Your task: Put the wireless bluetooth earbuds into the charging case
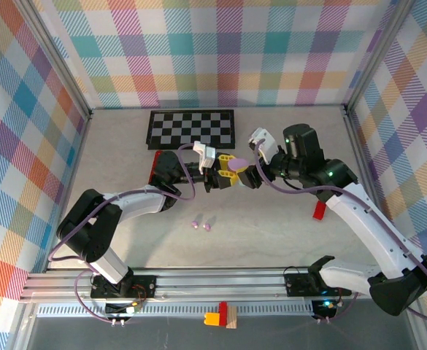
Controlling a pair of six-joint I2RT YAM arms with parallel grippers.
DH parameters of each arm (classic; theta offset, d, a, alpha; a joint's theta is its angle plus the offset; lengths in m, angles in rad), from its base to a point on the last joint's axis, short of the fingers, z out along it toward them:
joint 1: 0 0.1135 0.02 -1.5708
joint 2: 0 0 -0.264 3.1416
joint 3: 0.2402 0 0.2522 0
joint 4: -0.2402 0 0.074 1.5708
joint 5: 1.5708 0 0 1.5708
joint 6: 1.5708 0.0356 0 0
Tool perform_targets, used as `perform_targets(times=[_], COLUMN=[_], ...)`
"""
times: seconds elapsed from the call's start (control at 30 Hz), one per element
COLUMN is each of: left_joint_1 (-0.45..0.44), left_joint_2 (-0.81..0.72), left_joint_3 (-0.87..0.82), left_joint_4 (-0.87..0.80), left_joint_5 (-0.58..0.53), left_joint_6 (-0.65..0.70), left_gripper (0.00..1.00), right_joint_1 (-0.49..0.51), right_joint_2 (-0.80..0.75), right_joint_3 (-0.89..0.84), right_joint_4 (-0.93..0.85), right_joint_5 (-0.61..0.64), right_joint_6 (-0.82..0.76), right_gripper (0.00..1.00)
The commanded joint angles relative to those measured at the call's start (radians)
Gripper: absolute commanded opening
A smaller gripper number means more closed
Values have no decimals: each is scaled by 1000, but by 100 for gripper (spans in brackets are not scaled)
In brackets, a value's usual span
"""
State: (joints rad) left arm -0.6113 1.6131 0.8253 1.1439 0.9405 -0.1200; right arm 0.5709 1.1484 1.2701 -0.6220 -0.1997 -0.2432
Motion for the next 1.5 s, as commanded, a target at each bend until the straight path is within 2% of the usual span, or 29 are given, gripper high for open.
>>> perform_targets(times=[0.0,0.2,0.53,0.7,0.8,1.07,1.2,1.3,1.4,1.47], left_joint_1=[5,5,6,7,5,5,5,6,6,6], left_joint_2=[-47,-59,-97,-113,-120,-129,-138,-148,-153,-156], left_joint_3=[-13,-18,-27,-32,-32,-25,-23,-23,-23,-26], left_joint_4=[5,-4,-29,-37,-47,-73,-73,-88,-116,-122], left_joint_5=[39,47,72,72,71,91,103,115,123,114], left_joint_6=[9,15,24,29,32,33,26,32,47,54], left_gripper=[38,38,38,38,38,39,39,39,39,39], right_joint_1=[1,1,-2,-21,-40,-80,-88,-89,-89,-89], right_joint_2=[-24,-26,28,49,51,67,86,92,89,87], right_joint_3=[11,12,31,35,33,34,37,36,26,21], right_joint_4=[77,117,129,116,99,55,47,58,81,87], right_joint_5=[88,160,147,75,-43,-302,-364,-403,-420,-424], right_joint_6=[30,83,85,77,66,34,25,22,16,0], right_gripper=[81,81,81,78,74,56,47,36,12,1])
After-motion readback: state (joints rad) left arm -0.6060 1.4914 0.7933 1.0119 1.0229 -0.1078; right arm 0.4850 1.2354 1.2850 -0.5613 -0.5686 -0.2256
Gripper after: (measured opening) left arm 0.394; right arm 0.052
